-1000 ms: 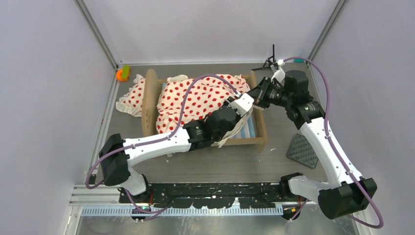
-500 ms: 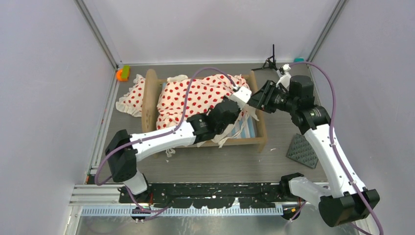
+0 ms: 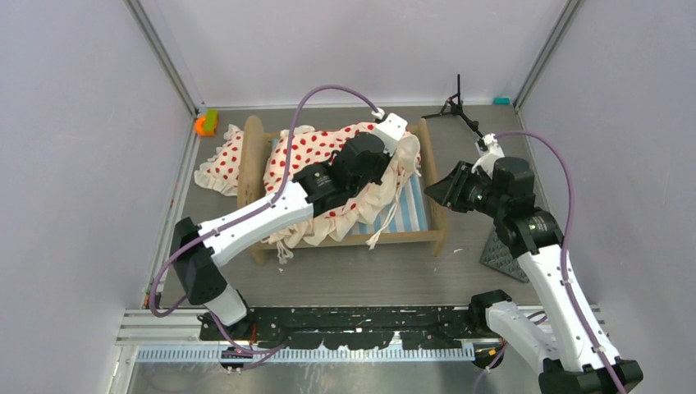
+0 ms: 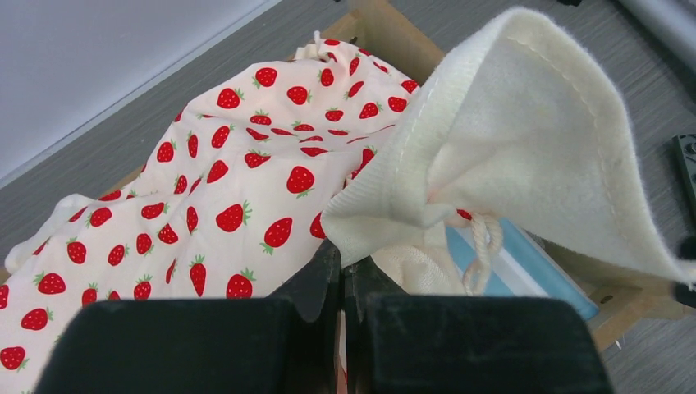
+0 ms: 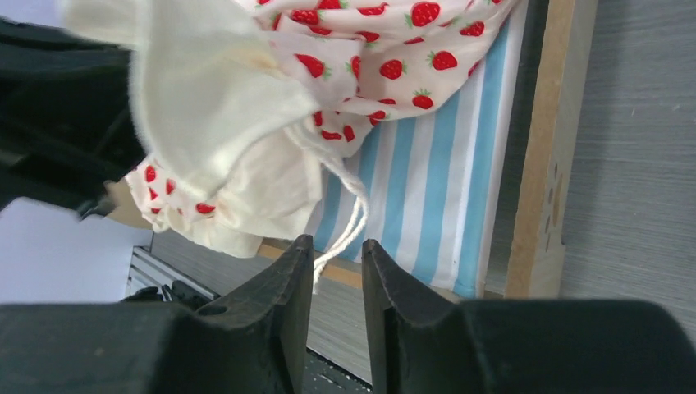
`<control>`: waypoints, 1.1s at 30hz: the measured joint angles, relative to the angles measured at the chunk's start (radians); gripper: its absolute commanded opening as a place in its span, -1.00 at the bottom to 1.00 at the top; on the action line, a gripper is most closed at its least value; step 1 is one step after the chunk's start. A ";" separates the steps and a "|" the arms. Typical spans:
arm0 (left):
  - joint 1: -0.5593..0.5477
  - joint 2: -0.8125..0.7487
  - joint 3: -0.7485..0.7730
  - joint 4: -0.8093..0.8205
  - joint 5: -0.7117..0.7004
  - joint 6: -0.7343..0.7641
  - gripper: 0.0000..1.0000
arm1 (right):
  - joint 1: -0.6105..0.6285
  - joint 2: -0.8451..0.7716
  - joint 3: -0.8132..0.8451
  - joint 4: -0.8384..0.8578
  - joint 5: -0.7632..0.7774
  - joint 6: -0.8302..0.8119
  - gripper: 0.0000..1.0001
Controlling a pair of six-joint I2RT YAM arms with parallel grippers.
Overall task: Set up the pet bed
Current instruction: Cross the ropes on the bed frame.
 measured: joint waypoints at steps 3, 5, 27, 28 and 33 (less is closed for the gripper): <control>0.000 -0.009 0.009 -0.024 0.016 0.005 -1.00 | 0.000 0.012 -0.077 0.069 -0.001 0.019 -0.19; 0.002 -0.012 0.009 -0.042 0.023 0.009 -1.00 | 0.000 0.023 -0.117 0.116 -0.003 0.041 -0.16; 0.026 -0.013 0.051 -0.097 0.066 0.024 -1.00 | 0.000 0.175 -0.228 0.585 -0.128 0.233 -0.04; 0.028 -0.013 0.057 -0.097 0.067 0.024 -1.00 | 0.000 0.182 -0.229 0.593 -0.130 0.235 -0.04; 0.035 -0.013 0.069 -0.097 0.071 0.024 -1.00 | 0.000 0.208 -0.238 0.621 -0.131 0.244 -0.04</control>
